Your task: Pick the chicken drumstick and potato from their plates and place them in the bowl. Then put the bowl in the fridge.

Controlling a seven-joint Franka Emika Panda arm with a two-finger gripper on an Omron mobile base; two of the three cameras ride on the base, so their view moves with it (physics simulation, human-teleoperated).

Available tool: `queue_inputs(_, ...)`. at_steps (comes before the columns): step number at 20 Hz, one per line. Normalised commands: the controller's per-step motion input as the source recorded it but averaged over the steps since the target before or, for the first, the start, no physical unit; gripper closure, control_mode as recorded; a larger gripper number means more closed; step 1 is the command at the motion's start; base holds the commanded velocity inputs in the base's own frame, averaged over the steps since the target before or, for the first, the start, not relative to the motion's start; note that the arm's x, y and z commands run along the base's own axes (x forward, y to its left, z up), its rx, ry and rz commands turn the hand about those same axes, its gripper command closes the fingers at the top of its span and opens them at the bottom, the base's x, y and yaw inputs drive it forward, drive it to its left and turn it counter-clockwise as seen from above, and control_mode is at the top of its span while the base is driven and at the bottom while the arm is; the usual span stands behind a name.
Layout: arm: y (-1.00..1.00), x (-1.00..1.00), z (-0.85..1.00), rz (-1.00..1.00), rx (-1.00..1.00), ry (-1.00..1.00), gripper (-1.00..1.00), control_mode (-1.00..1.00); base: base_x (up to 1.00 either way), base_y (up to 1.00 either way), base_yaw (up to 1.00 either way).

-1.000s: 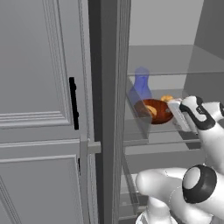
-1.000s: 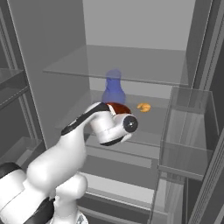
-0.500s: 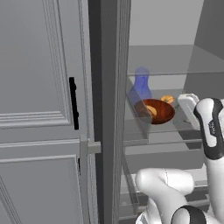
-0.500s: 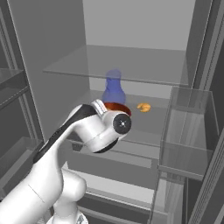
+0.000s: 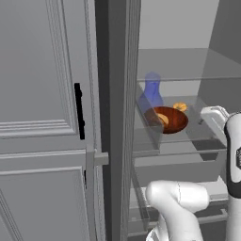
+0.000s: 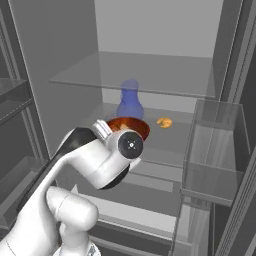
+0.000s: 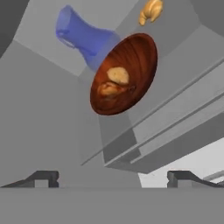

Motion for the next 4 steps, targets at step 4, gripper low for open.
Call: queue_inputs(4,0.14,0.0,-0.3,0.05,-0.12,0.22,-1.0,-1.0,0.0,0.0,0.0)
